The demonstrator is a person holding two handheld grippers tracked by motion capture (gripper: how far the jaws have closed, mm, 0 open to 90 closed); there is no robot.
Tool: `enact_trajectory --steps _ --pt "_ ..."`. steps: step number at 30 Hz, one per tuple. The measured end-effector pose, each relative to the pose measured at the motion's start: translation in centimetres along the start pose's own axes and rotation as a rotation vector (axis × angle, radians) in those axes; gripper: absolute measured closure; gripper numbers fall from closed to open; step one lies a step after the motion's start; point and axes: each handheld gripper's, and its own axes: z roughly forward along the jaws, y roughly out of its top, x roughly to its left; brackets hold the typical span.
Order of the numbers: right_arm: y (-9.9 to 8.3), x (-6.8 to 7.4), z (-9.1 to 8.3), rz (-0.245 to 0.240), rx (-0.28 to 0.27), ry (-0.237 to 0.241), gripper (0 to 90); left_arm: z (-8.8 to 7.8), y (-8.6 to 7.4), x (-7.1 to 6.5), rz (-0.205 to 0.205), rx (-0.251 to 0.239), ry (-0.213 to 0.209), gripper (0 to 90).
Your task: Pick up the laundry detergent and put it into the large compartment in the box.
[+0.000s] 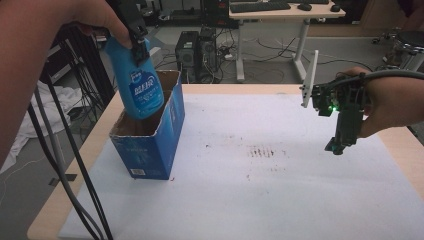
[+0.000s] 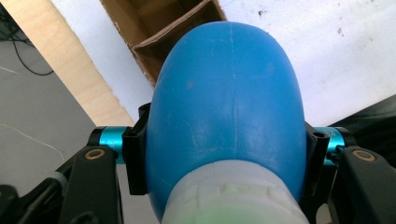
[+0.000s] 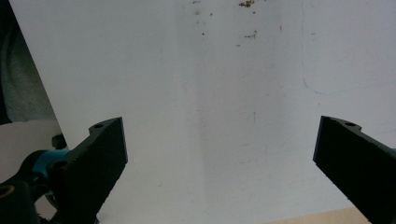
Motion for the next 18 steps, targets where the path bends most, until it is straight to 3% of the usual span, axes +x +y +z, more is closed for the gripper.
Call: enact_trajectory --steps 13,17,18 --pt "-0.1 0.2 0.0 0.010 -0.001 -0.003 1.9 3.6 -0.3 0.3 0.123 0.034 0.004 37.9" --pt "-0.1 0.2 0.0 0.013 -0.004 -0.001 1.9 4.8 -0.4 0.2 0.203 0.032 0.000 37.9" --pt "-0.1 0.2 0.0 0.013 -0.004 -0.001 1.9 4.8 -0.4 0.2 0.203 0.032 0.000 37.9"
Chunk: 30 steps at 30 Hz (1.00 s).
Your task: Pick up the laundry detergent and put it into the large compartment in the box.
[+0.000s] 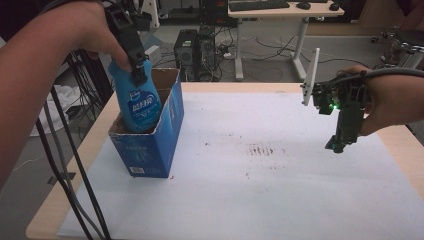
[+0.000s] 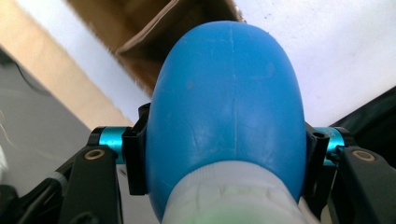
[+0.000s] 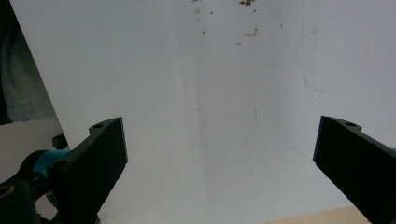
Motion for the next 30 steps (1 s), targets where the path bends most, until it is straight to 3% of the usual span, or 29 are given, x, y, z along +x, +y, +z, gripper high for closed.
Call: enact_trajectory --steps 1,2,3,5,6,9,13,16,17,19,26,30 --pt "0.0 0.0 0.0 -0.007 0.003 -0.003 1.9 1.0 0.0 -0.2 0.036 0.000 -0.002 37.9" --pt "0.0 0.0 0.0 -0.005 0.004 -0.004 1.9 1.0 0.0 -0.2 0.036 0.000 -0.002 37.9" --pt "0.0 0.0 0.0 -0.006 0.004 -0.003 1.9 1.5 0.0 -0.2 0.074 0.019 0.007 37.9" --pt "0.0 0.0 0.0 -0.014 -0.003 -0.002 1.9 1.9 0.0 -0.4 0.082 0.013 0.005 37.9" --pt "0.0 0.0 -0.1 -0.009 0.000 -0.004 1.9 2.5 0.1 -0.4 0.127 0.029 0.008 37.9" --pt "0.0 0.1 -0.1 0.001 -0.002 -0.003 1.9 3.0 0.2 -0.5 0.132 0.024 0.003 37.9" --pt "-0.2 0.1 -0.2 -0.011 0.001 -0.004 1.9 4.5 0.1 -0.6 0.205 0.021 0.017 37.8" --pt "-0.3 0.2 -0.3 -0.005 0.001 -0.008 1.9 4.7 0.1 -0.6 0.213 0.022 0.019 37.8" --pt "-0.4 0.2 -0.3 -0.006 0.006 -0.007 1.9 6.0 0.1 -0.8 0.239 0.039 0.023 37.9" --pt "-0.4 0.2 -0.3 -0.006 0.003 -0.007 1.9 6.7 0.1 -0.9 0.274 0.045 0.022 37.8" --pt "-0.4 0.2 -0.3 -0.004 0.005 -0.007 1.9 8.6 0.0 -1.0 0.309 0.055 0.016 37.9" --pt "-0.3 0.2 -0.2 -0.002 0.004 -0.006 1.9 9.4 -0.3 -0.6 0.306 0.041 0.015 37.9"
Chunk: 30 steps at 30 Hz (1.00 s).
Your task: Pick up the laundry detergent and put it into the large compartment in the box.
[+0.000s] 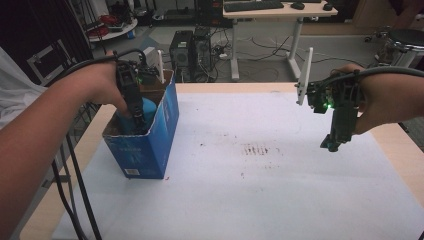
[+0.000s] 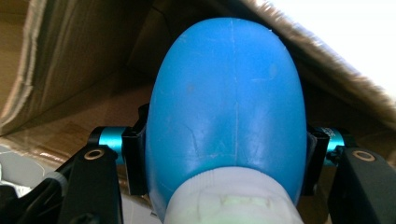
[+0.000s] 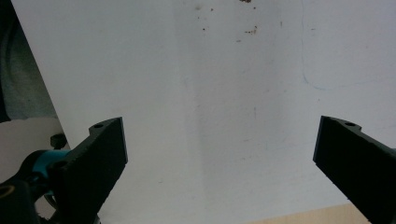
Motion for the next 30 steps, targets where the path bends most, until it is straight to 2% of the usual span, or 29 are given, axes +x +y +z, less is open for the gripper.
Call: enact_trajectory --steps 2,6,20,26,30 --pt "0.1 -0.1 0.1 -0.006 0.003 0.000 1.9 0.3 -0.1 0.1 0.004 -0.003 0.001 37.9" --pt "0.2 -0.2 0.2 -0.011 0.006 0.004 1.9 0.9 0.0 0.0 0.040 0.006 0.004 37.9" --pt "0.1 -0.3 0.4 0.000 0.008 0.008 1.9 1.4 0.2 0.6 0.039 -0.007 0.000 37.0" --pt "-0.1 -0.3 0.4 0.007 0.007 0.008 1.9 1.3 0.2 0.9 0.032 -0.011 -0.004 30.6" --pt "0.0 -0.3 0.4 0.009 0.005 0.009 1.9 1.2 0.1 1.0 0.029 -0.022 -0.009 30.0"
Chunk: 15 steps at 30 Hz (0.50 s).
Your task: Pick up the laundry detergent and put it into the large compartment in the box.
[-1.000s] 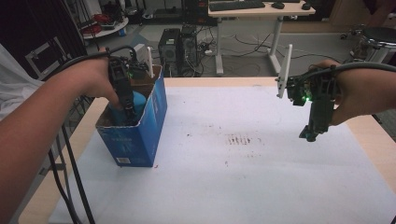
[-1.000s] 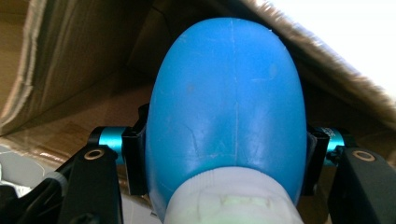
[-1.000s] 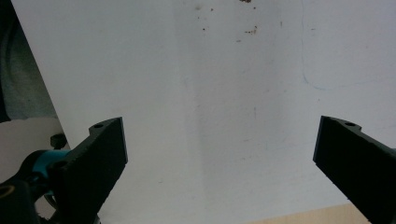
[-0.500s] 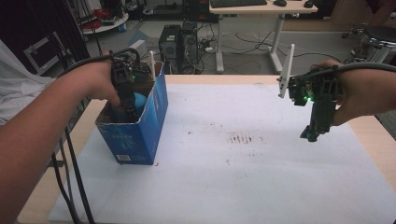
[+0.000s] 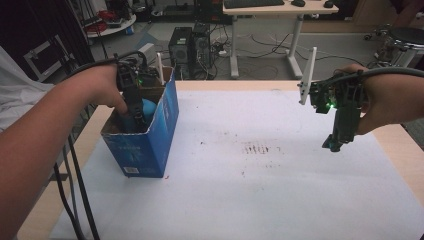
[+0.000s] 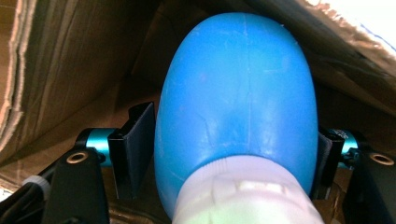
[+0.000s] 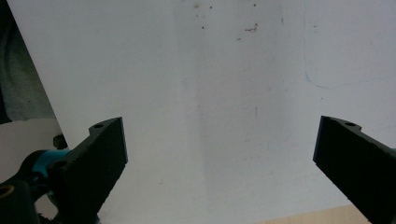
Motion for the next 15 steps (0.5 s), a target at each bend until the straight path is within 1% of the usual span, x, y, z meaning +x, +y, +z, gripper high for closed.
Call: enact_trajectory --steps 3,7,9,12,14,15 --pt "0.1 0.0 0.0 -0.006 0.002 0.000 1.9 0.0 -0.1 0.1 -0.007 0.011 -0.003 28.7" --pt "0.2 0.0 0.0 -0.006 0.001 0.001 1.9 -0.1 -0.1 0.1 -0.009 0.013 -0.007 27.8" --pt "0.2 0.0 0.1 -0.009 0.000 0.001 1.9 -0.5 -0.1 0.2 -0.016 0.018 -0.014 26.9" --pt "0.2 0.0 0.0 -0.006 -0.002 0.000 1.9 -1.2 -0.2 0.2 -0.009 0.014 -0.007 26.6" --pt "0.2 0.0 0.1 -0.001 0.003 0.001 1.9 -1.4 -0.2 0.1 -0.008 0.011 -0.005 25.3" --pt "0.2 0.0 0.1 -0.001 0.003 0.001 1.9 -1.6 -0.1 0.1 -0.014 0.010 -0.005 25.3"
